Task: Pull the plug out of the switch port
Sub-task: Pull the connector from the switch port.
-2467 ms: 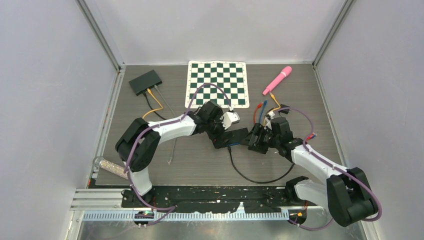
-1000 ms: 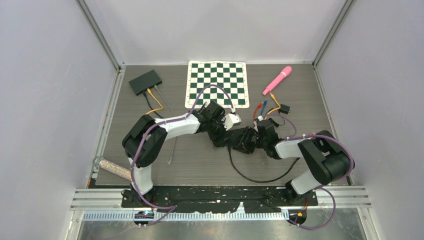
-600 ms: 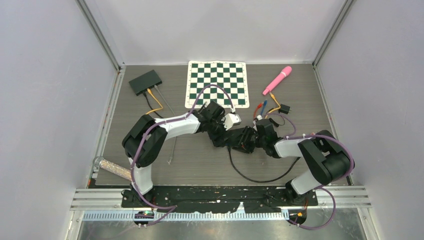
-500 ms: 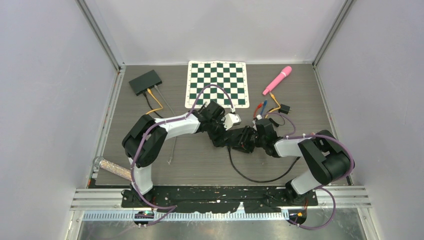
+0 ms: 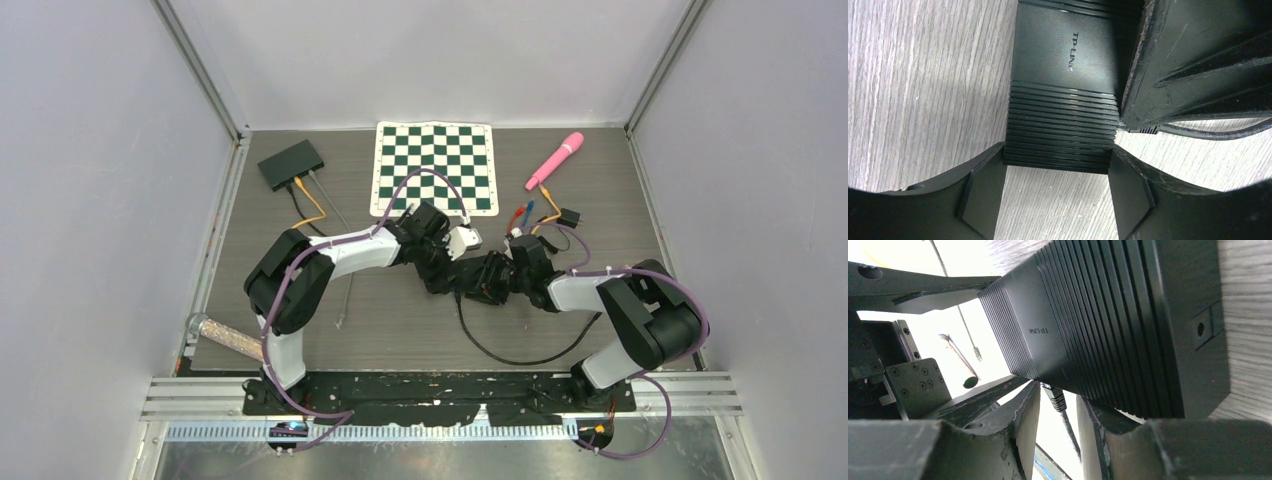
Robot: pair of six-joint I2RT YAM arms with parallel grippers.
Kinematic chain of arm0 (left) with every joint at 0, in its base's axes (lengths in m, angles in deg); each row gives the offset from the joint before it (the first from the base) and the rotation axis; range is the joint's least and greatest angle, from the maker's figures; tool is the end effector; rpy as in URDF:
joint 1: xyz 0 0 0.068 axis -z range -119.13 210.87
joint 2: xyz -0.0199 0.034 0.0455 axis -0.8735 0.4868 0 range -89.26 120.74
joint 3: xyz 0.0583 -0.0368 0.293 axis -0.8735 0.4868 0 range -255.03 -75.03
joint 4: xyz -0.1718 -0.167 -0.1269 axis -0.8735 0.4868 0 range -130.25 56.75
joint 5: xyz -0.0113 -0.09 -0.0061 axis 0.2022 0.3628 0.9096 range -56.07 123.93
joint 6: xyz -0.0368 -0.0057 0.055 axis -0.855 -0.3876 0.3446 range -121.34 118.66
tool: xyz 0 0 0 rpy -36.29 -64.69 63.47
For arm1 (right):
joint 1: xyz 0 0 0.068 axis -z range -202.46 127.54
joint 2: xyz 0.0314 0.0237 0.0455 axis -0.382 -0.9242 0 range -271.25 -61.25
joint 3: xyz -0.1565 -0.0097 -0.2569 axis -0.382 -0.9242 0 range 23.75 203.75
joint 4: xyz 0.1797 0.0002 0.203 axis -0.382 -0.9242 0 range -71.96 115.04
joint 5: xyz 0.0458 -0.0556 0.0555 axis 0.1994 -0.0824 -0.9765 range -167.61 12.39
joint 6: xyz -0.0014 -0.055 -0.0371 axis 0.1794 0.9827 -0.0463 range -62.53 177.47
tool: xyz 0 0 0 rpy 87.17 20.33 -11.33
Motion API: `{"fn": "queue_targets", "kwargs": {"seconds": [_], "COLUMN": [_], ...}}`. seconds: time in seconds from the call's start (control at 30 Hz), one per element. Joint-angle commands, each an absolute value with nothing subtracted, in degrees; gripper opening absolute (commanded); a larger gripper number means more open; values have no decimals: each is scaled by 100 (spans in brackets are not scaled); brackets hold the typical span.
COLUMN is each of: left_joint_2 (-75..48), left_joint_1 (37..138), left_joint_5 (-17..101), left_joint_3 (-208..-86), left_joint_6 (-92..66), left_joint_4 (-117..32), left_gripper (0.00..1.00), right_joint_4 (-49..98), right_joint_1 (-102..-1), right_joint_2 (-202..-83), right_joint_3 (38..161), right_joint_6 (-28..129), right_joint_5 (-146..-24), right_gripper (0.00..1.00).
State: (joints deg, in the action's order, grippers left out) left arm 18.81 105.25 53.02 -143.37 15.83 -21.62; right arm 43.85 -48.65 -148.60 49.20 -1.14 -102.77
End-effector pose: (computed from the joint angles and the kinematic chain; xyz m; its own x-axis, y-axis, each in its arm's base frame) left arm 0.2813 -0.2995 0.1697 -0.3501 0.7329 -0.5834 0.9283 0.3549 -0.1112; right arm 0.2310 0.1386 0.1262 -0.8982 0.4192 -0.1324 0.1701 0.6090 0.7747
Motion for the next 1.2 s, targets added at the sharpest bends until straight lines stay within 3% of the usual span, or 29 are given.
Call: {"fn": "queue_targets", "kwargs": {"seconds": [0.0, 0.13, 0.33, 0.93, 1.17], "left_joint_2": [1859, 1880, 1871, 1896, 1919], "left_joint_1": [10552, 10552, 10552, 10552, 10552], "left_joint_5": [5597, 5621, 5639, 5630, 5652], "left_joint_3": [-14399, -14431, -14398, -14361, -14367], "left_joint_6": [1516, 1529, 1510, 1501, 1518], "left_joint_4": [-1940, -1904, -1894, -1911, -1883], "left_gripper": [50, 50, 50, 49, 49], "right_joint_4": [4332, 4505, 4694, 4260, 4678], "right_joint_1": [-4886, -4893, -4886, -4908, -4908], "right_joint_2": [-14777, -14872, -15126, -15124, -15296], "right_joint_3": [5066, 4991, 4999, 5218, 5086], "right_joint_6": [19, -81, -170, 182, 8], "right_joint_5": [-9975, -9969, -10045, -9942, -10135], "right_gripper": [40, 46, 36, 40, 35]}}
